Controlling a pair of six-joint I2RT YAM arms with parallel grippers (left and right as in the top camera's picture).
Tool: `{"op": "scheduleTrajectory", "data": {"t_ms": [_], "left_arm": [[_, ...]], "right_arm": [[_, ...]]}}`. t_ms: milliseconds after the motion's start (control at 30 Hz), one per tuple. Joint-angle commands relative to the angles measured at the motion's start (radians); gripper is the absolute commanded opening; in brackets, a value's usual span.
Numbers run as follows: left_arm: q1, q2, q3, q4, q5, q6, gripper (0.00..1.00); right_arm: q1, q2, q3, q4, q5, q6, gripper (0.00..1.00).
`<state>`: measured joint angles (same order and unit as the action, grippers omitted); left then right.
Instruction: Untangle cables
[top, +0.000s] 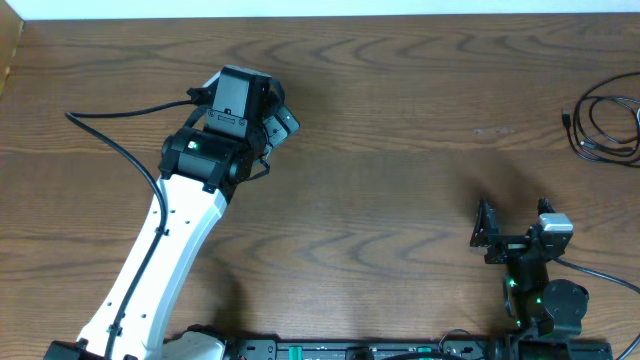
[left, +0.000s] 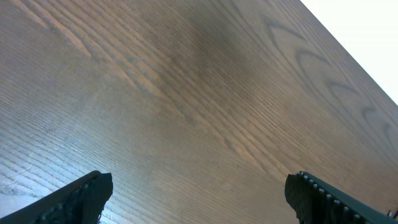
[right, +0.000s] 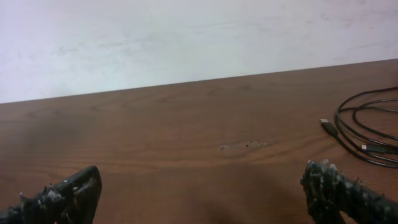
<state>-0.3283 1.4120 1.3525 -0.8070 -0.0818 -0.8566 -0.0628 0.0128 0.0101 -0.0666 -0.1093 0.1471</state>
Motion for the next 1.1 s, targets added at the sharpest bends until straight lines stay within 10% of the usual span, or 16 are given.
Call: {"op": "scheduleTrajectory", "data": {"t_ms": [0, 700, 1067], "left_arm": [[0.004, 0.008, -0.006, -0.003, -0.016, 0.010, 0.94], [0.011, -0.051, -0.047, -0.110, -0.201, 0.222, 0.94], [0.168, -0.445, -0.566, 0.591, -0.008, 0.549, 0.94]], "right_arm": [[-0.009, -0.007, -0.004, -0.001, -0.006, -0.014, 0.99], [-0.009, -0.007, -0.004, -0.001, -0.006, -0.014, 0.99], [-0.008, -0.007, -0.004, -0.001, -0.006, -0.014, 0.99]]}}
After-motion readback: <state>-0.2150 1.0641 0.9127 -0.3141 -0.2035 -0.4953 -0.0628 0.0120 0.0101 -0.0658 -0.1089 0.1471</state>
